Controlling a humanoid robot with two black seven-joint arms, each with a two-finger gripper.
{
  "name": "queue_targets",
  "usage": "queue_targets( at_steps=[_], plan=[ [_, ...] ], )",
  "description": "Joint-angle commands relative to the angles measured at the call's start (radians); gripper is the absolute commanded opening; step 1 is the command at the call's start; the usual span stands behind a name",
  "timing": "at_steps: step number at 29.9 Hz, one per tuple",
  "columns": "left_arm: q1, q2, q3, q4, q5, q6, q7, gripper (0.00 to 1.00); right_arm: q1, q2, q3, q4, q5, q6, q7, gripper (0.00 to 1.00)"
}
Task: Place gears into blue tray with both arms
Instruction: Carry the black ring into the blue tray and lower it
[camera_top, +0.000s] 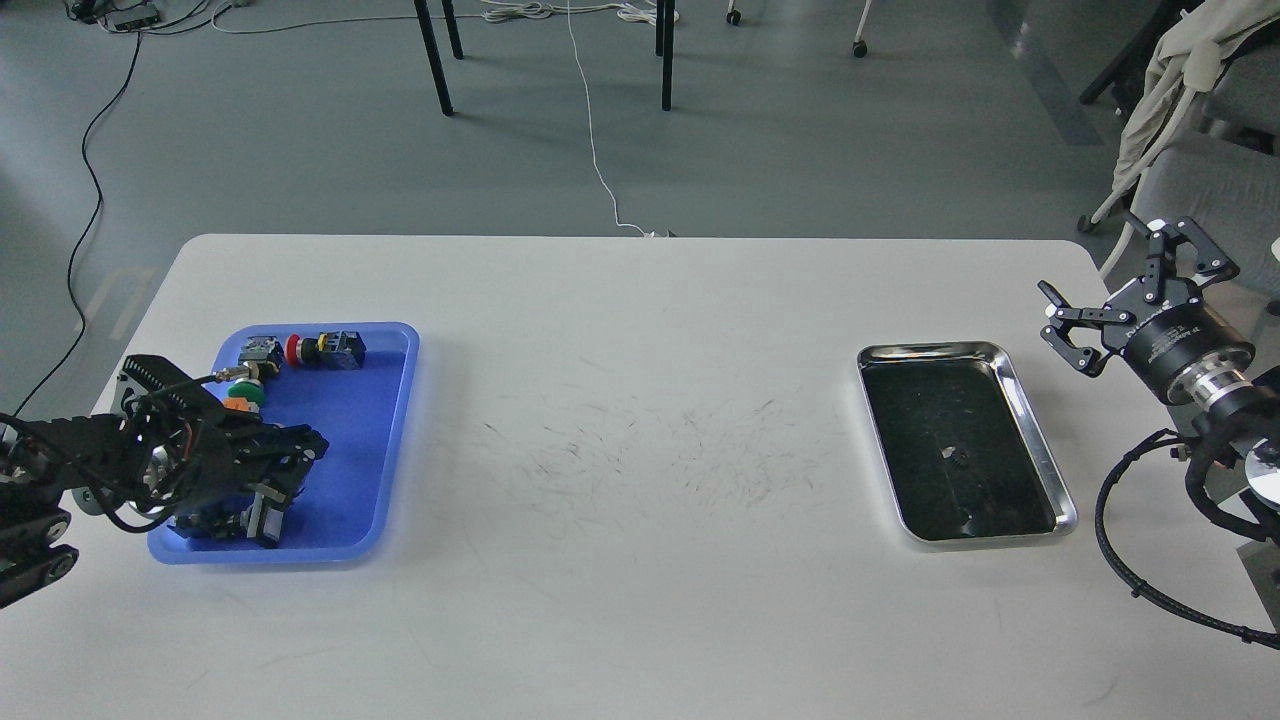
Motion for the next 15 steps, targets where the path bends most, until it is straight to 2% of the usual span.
queue_targets(
  at_steps=[1, 6, 9, 15],
  plan=[
    [0.004, -0.030, 0.001, 0.035, 0.000, 0.000, 0.002, 0.31, 0.000, 0.000, 0.000, 0.000, 0.001, -0.001, 0.000, 0.97],
    [0.003, -0.036, 0.000, 0.044, -0.003, 0.001, 0.004, 0.43, -0.002, 0.000, 0.000, 0.000, 0.001, 0.000, 0.000, 0.97],
    [0.001, -0.036, -0.002, 0.044, -0.006, 0.001, 0.004, 0.55, -0.002, 0.000, 0.000, 0.000, 0.001, 0.000, 0.000, 0.97],
    [-0.005, -0.036, -0.010, 0.044, -0.009, 0.001, 0.002, 0.69, -0.002, 0.000, 0.000, -0.001, -0.001, -0.001, 0.000, 0.97]
  ],
)
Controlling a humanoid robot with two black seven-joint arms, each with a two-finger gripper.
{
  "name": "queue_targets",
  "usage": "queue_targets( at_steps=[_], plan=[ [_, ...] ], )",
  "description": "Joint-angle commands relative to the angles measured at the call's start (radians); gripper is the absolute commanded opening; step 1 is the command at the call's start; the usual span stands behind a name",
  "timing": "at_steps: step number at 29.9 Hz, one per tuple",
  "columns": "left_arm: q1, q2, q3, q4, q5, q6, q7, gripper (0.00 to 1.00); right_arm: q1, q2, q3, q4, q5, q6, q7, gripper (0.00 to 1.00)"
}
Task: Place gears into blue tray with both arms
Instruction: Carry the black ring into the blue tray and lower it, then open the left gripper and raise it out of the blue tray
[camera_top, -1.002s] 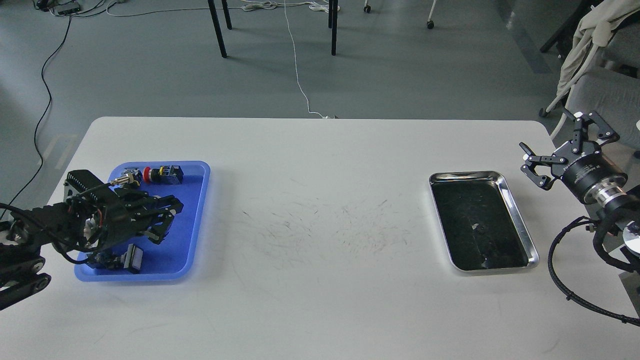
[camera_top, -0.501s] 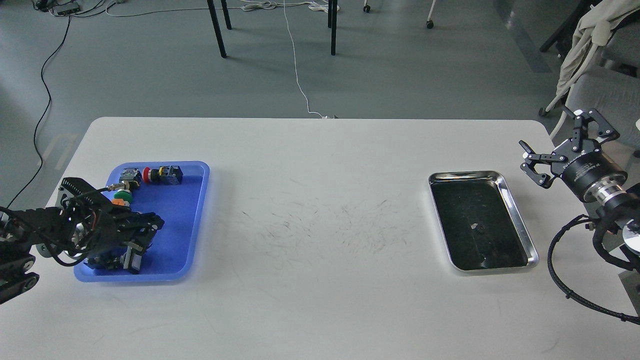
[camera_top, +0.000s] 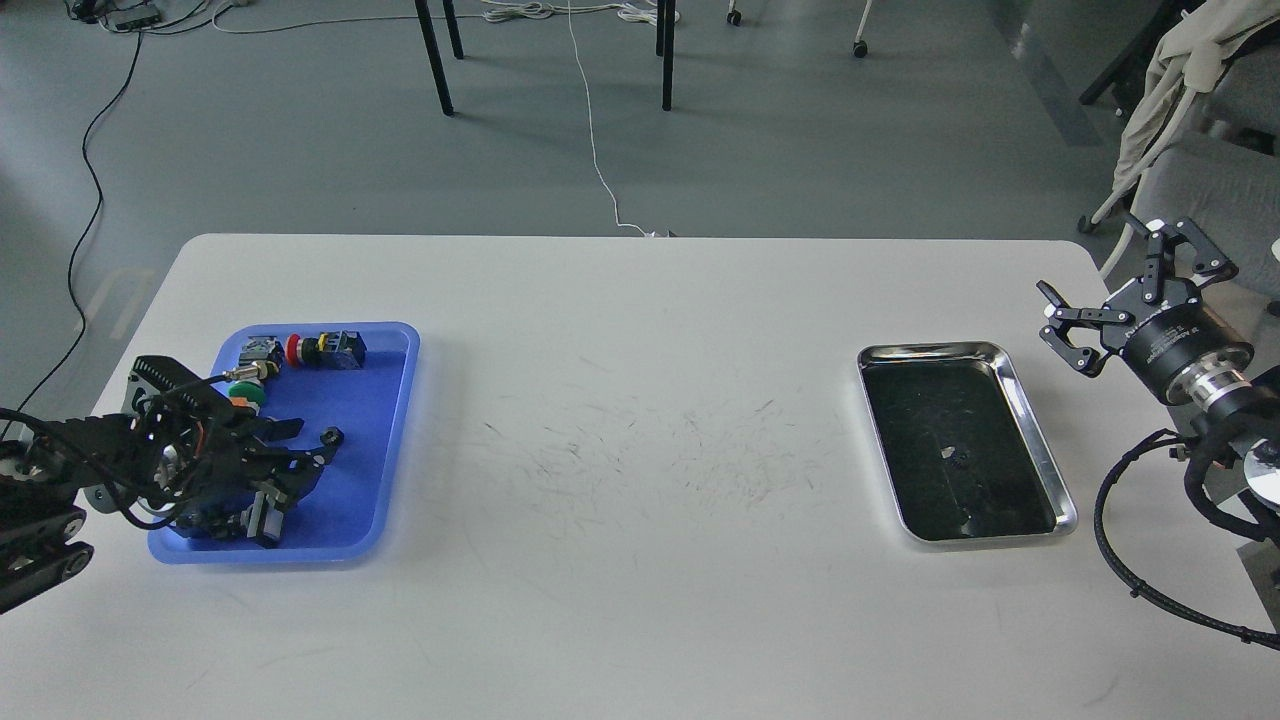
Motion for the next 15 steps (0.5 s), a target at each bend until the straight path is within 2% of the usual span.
queue_targets(
  at_steps=[1, 8, 13, 15],
  plan=[
    [-0.004, 0.000, -0.005, 0.000, -0.001, 0.000, -0.003, 0.71, 0.000, -0.001, 0.000, -0.001, 0.000, 0.001, 0.000, 0.97],
    [-0.061, 0.006, -0.010, -0.026, -0.014, -0.001, -0.006, 0.79, 0.001, 0.001, 0.000, -0.001, 0.000, -0.001, 0.000, 0.97],
    [-0.156, 0.034, -0.011, -0.119, -0.126, -0.005, 0.006, 0.92, 0.001, 0.001, 0.000, 0.003, 0.000, -0.001, 0.000, 0.97],
    [-0.193, 0.032, -0.013, -0.130, -0.189, -0.005, 0.021, 0.94, 0.005, -0.001, 0.000, 0.006, 0.001, -0.001, 0.000, 0.97]
  ],
)
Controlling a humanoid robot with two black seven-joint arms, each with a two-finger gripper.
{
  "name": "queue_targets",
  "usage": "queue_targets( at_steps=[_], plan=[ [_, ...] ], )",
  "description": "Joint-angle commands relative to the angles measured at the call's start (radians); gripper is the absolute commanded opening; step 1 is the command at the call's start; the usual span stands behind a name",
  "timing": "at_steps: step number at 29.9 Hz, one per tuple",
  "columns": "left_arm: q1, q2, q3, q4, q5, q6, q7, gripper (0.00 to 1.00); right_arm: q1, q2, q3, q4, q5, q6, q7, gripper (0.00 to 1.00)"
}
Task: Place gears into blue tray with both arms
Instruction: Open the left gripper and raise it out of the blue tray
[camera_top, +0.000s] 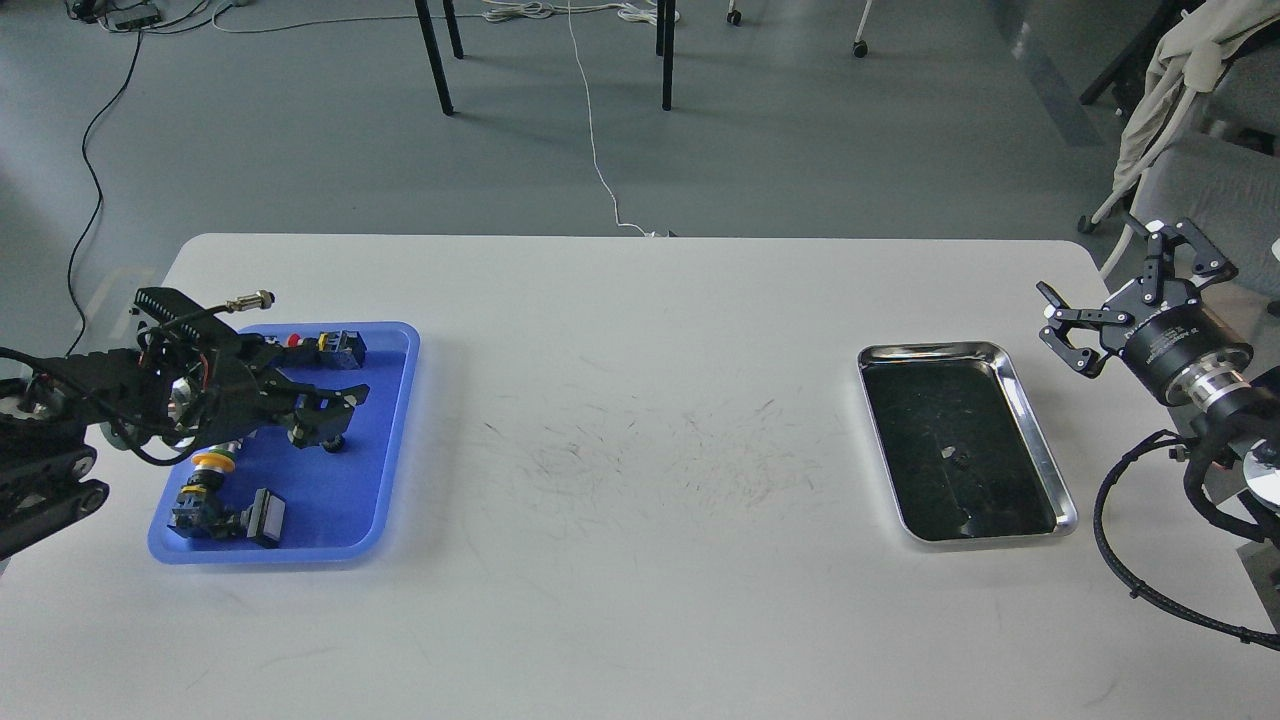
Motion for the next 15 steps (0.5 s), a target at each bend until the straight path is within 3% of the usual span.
queue_targets(
  at_steps=[1, 6, 10, 15],
  plan=[
    [-0.074, 0.000, -0.006, -0.024, -0.122, 0.000, 0.028, 0.95, 0.003, -0.003, 0.000, 0.007, 0.000, 0.000, -0.002, 0.97],
    [-0.111, -0.111, -0.115, 0.005, -0.453, 0.004, 0.054, 0.98, 0.040, -0.012, -0.032, 0.036, -0.048, -0.002, -0.006, 0.97],
    [-0.110, -0.233, -0.243, 0.102, -0.707, 0.008, 0.120, 0.98, 0.078, -0.017, -0.069, 0.043, -0.049, -0.003, -0.009, 0.97],
    [-0.108, -0.313, -0.320, 0.173, -1.003, -0.002, 0.126, 0.98, 0.142, -0.081, -0.118, 0.105, -0.107, -0.012, -0.026, 0.97]
  ],
)
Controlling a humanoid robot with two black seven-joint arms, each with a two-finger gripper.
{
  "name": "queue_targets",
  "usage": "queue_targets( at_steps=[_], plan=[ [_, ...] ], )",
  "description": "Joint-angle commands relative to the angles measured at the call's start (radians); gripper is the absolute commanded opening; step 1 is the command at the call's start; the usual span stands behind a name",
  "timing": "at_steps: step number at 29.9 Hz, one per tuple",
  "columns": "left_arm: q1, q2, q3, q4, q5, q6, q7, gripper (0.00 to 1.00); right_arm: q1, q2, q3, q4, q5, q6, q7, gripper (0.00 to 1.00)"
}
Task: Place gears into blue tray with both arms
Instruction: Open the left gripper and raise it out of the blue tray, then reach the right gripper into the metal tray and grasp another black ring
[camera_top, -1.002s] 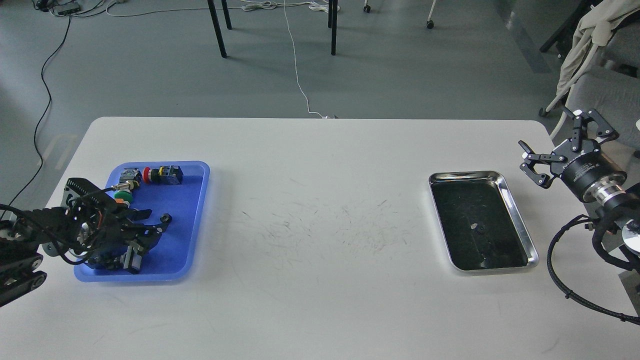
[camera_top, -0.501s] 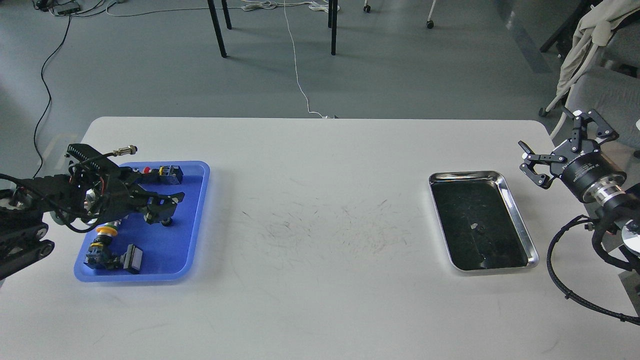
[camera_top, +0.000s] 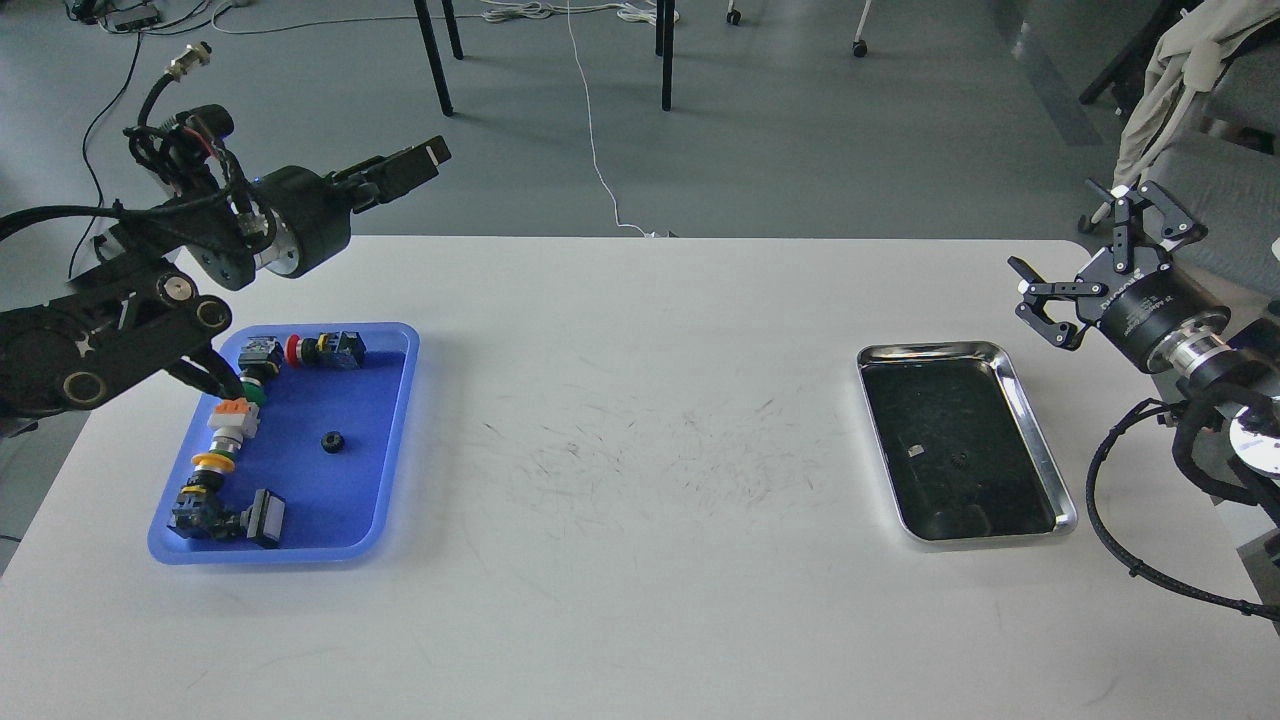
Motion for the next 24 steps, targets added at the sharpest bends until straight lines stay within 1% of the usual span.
queue_targets(
  at_steps=[1, 6, 9, 14, 17, 20, 22, 24],
  plan=[
    [0.001, -0.030, -0.030, 0.025, -0.212, -0.007, 0.001, 0.98, 0.060, -0.065, -0.059, 0.062, -0.077, -0.019, -0.016, 0.97],
    [0.010, -0.030, -0.031, 0.025, -0.565, -0.023, -0.001, 0.98, 0.250, -0.096, -0.247, 0.164, -0.238, -0.070, -0.085, 0.97],
    [0.015, -0.029, -0.033, 0.028, -0.705, -0.017, 0.003, 0.98, 0.366, -0.128, -0.395, 0.233, -0.359, -0.077, -0.094, 0.97],
    [0.046, -0.024, -0.099, 0.045, -0.740, -0.020, 0.006, 0.98, 0.563, -0.162, -0.709, 0.407, -0.693, -0.076, -0.094, 0.98],
    [0.066, -0.017, -0.122, 0.045, -0.740, -0.027, 0.007, 0.98, 0.669, -0.168, -0.924, 0.503, -0.811, -0.076, -0.096, 0.98],
    [0.076, -0.010, -0.122, 0.045, -0.737, -0.027, 0.009, 0.98, 0.730, -0.178, -1.077, 0.546, -0.874, -0.064, -0.111, 0.98],
    [0.078, -0.010, -0.122, 0.045, -0.736, -0.026, 0.009, 0.98, 0.750, -0.172, -1.143, 0.547, -0.942, -0.062, -0.122, 0.98],
    [0.078, -0.009, -0.122, 0.045, -0.733, -0.024, 0.006, 0.98, 0.753, -0.160, -1.173, 0.540, -1.000, -0.062, -0.124, 0.98]
  ],
)
